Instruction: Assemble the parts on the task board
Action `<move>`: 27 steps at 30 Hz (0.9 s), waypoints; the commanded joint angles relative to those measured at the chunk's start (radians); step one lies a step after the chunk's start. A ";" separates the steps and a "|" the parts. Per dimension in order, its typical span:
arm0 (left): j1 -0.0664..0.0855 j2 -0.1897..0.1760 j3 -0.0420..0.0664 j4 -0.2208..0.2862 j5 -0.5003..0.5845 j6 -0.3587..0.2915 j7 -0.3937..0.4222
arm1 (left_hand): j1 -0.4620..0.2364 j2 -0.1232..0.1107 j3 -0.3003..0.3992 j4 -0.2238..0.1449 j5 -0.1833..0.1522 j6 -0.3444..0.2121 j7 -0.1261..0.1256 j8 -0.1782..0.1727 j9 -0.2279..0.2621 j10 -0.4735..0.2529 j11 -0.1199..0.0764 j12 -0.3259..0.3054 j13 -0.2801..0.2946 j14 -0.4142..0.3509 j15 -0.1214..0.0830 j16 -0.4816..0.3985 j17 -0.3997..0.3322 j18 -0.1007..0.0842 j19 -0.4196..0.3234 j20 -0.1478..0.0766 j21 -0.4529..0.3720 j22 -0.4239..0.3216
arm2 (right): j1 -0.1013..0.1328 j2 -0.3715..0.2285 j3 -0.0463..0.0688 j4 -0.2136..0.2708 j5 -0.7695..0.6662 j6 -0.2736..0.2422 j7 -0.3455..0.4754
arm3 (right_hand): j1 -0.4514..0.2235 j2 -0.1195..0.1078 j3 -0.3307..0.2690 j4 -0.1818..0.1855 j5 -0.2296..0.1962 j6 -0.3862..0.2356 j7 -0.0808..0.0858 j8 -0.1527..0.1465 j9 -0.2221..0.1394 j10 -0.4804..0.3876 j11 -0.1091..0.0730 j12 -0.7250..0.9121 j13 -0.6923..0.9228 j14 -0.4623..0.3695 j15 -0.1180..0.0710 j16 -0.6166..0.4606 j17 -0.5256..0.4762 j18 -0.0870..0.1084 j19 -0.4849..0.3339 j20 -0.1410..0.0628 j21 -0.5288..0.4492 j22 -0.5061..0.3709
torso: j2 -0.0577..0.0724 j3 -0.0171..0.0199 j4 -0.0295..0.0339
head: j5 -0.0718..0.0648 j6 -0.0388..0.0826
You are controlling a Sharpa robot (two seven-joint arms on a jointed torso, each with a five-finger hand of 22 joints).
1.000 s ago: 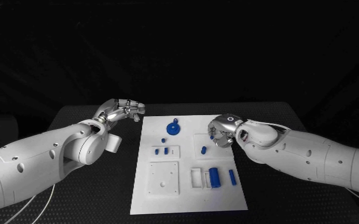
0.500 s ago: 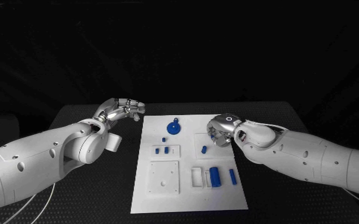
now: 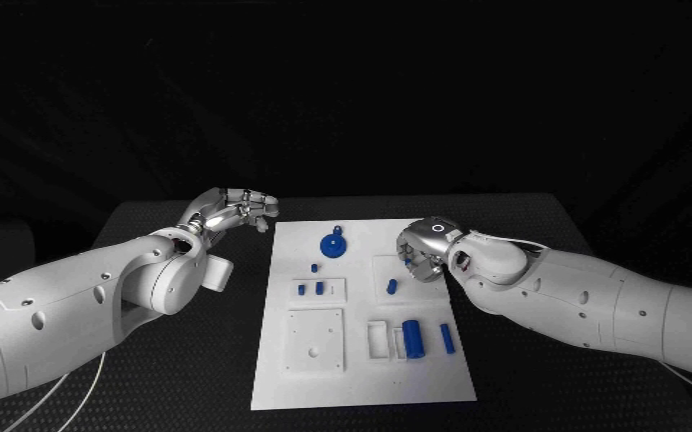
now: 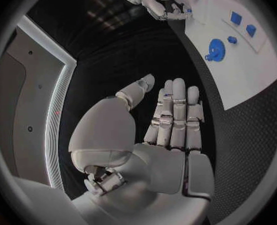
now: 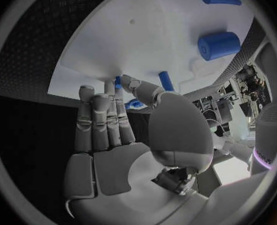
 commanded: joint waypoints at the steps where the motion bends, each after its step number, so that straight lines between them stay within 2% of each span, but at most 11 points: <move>1: 0.001 0.003 0.001 0.001 0.007 0.008 0.004 | -0.004 0.001 -0.004 -0.001 0.003 -0.007 -0.003 0.001 0.000 -0.005 0.001 -0.004 -0.001 0.008 0.002 -0.006 0.002 0.012 0.002 -0.002 -0.004 0.001 | -0.017 0.000 -0.012 0.003 -0.043 0.045 -0.016 | 0.003 0.014 0.002 -0.009 -0.003 0.013 -0.003 0.007 0.002 0.015 -0.005 0.003 0.006 0.007 -0.009 0.009 0.005 0.021 0.013 -0.004 0.009 0.021 | 0.000 -0.0003 0.0006 | 0.000 -0.001; 12: 0.001 0.004 0.001 -0.003 0.007 0.005 0.006 | -0.003 0.002 -0.004 -0.001 0.005 -0.008 -0.003 0.002 0.000 -0.005 0.001 -0.003 -0.001 0.009 0.002 -0.007 0.003 0.012 0.002 -0.002 -0.004 0.002 | -0.018 -0.008 -0.012 0.021 -0.060 -0.007 -0.027 | 0.001 0.009 0.021 -0.014 -0.005 0.044 -0.015 0.016 0.006 0.052 -0.018 0.001 0.017 0.027 -0.021 0.027 0.020 0.021 0.036 -0.016 0.028 0.021 | -0.001 0.0002 0.0003 | 0.000 0.000; 19: 0.001 0.006 0.001 -0.010 0.007 0.003 0.006 | -0.003 0.002 -0.004 -0.001 0.006 -0.008 -0.003 0.002 0.000 -0.006 0.001 -0.003 -0.001 0.009 0.002 -0.008 0.003 0.012 0.002 -0.001 -0.005 0.002 | -0.017 -0.015 -0.010 0.035 -0.061 -0.039 -0.034 | -0.001 0.004 0.027 -0.014 -0.005 0.049 -0.017 0.017 0.007 0.058 -0.020 -0.001 0.019 0.030 -0.023 0.028 0.022 0.021 0.040 -0.018 0.032 0.021 | 0.000 0.0006 0.0002 | 0.001 0.002; 24: 0.001 0.007 0.001 -0.013 0.007 0.002 0.006 | -0.003 0.002 -0.004 -0.001 0.007 -0.008 -0.003 0.002 0.000 -0.006 0.001 -0.003 -0.001 0.010 0.002 -0.008 0.003 0.012 0.003 -0.001 -0.005 0.002 | -0.017 -0.019 -0.002 0.040 -0.064 -0.053 -0.040 | -0.001 0.001 0.030 -0.014 -0.006 0.051 -0.018 0.017 0.007 0.061 -0.021 -0.002 0.020 0.032 -0.024 0.029 0.024 0.021 0.042 -0.019 0.033 0.021 | -0.001 0.0005 -0.0005 | 0.003 0.002; 27: 0.001 0.009 0.001 -0.015 0.007 0.002 0.006 | -0.003 0.002 -0.004 -0.001 0.007 -0.008 -0.003 0.002 0.000 -0.006 0.001 -0.003 -0.001 0.010 0.002 -0.009 0.003 0.012 0.003 -0.001 -0.005 0.002 | -0.017 -0.020 0.008 0.041 -0.064 -0.058 -0.040 | -0.001 -0.001 0.032 -0.013 -0.006 0.053 -0.019 0.017 0.007 0.062 -0.021 -0.003 0.021 0.033 -0.025 0.029 0.024 0.021 0.043 -0.020 0.034 0.020 | 0.000 0.0002 0.0006 | 0.002 0.004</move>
